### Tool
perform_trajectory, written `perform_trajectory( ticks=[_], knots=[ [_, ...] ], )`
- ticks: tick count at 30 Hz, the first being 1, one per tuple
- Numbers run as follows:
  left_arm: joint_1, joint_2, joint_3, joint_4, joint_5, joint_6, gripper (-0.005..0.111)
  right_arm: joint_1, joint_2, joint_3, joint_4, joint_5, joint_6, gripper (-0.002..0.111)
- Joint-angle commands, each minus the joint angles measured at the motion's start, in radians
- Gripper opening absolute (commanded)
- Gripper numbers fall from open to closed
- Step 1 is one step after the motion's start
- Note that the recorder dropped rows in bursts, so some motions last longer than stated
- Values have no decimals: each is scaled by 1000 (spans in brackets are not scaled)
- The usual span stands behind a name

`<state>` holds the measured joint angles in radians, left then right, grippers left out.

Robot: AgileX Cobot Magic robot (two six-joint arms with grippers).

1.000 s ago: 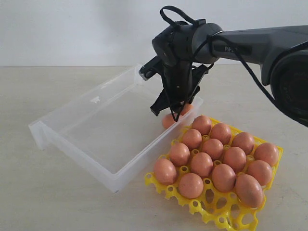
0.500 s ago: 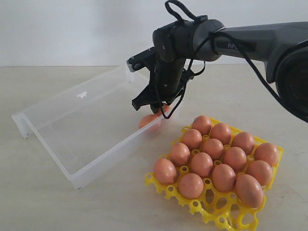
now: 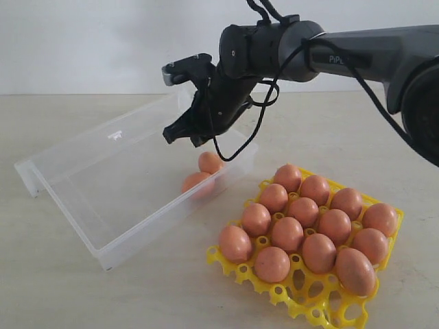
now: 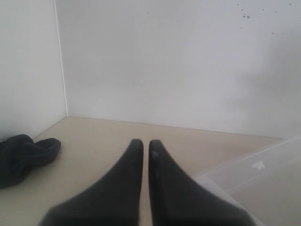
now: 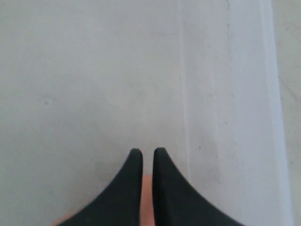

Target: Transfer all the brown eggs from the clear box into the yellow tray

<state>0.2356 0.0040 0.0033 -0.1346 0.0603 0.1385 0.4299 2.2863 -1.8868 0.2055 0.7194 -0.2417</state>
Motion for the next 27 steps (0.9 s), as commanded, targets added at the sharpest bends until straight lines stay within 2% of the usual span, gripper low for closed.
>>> perform_trajectory(
  ticks=[1, 8, 11, 14, 26, 27],
  knots=[
    [-1, -4, -3, 0, -7, 2, 4, -1, -46, 1, 26, -59, -20, 0],
    [-1, -4, -3, 0, -9, 2, 4, -1, -34, 3, 21, 91, -116, 2],
    [-1, -4, -3, 0, -9, 2, 4, -1, -20, 3, 25, 105, -182, 21],
    [-1, -4, -3, 0, -9, 2, 4, -1, 0, 3, 21, 113, -230, 55],
    [-1, -4, -3, 0, -7, 2, 4, -1, 86, 3, 6, 118, -229, 56],
    [-1, -4, -3, 0, -7, 2, 4, -1, 88, 3, 6, 116, -214, 54]
  ],
)
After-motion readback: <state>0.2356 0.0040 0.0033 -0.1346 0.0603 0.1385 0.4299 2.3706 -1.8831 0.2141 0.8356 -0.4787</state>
